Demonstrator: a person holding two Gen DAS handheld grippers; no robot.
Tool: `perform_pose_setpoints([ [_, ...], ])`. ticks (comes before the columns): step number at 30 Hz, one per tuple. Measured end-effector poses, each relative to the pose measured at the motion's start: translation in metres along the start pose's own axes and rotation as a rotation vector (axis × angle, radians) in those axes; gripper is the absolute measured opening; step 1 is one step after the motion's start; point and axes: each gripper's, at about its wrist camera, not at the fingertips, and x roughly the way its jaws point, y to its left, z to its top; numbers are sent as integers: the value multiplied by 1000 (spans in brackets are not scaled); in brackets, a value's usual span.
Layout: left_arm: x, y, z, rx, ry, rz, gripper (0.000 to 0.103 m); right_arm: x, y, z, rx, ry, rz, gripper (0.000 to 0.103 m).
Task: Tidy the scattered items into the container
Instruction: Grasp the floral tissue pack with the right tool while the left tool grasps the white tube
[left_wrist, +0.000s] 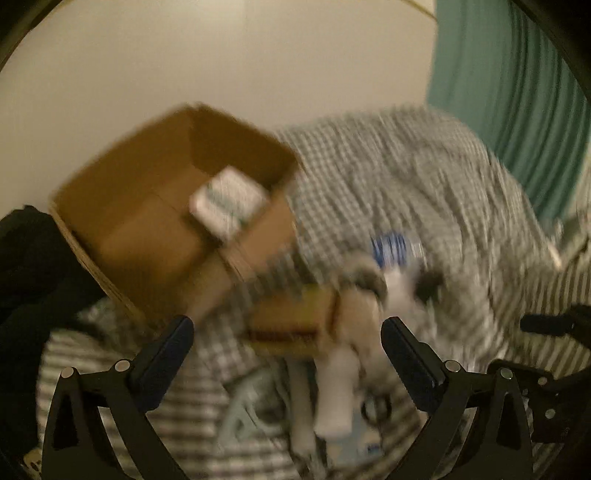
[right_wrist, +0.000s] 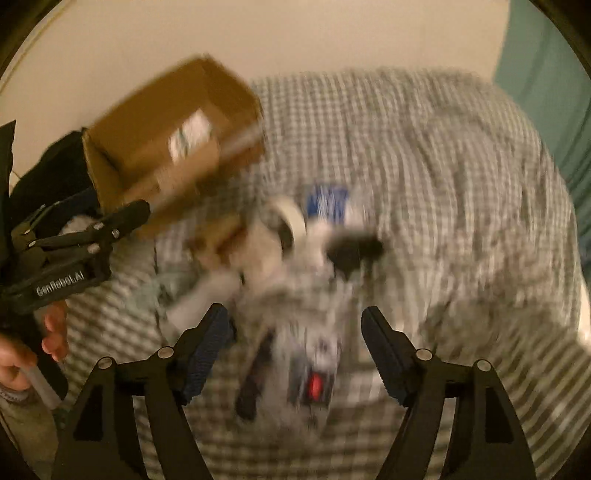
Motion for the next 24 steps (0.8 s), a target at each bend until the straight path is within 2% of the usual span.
perform_pose_setpoints([
  [3,17,-18,-29,44,62,15,103,12,-1,-28,29,49,-6,74],
  [5,28,-20,-47,40,95,-8,103,25,1,-38,35,90,13,74],
  [7,39,-20,-56,47,133,-20,103,34,0,-45,57,110,15,74],
  [10,51,-17,-63,58,156,-8,97,48,-3,-50,92,134,20,75],
  [16,69,-9,-70,11,187,-103,78,76,-6,-59,115,212,41,76],
  [17,69,-10,-70,16,186,-116,69,80,-7,-60,114,219,58,76],
  [18,70,-15,-69,31,183,-129,58,82,-8,-60,111,218,62,70],
  [19,69,-19,-68,51,177,-135,51,83,-7,-60,107,213,69,63],
  [20,70,-22,-66,65,176,-137,36,82,-7,-61,102,212,76,51],
  [24,68,-29,-66,104,165,-130,34,73,-8,-61,102,183,84,34],
])
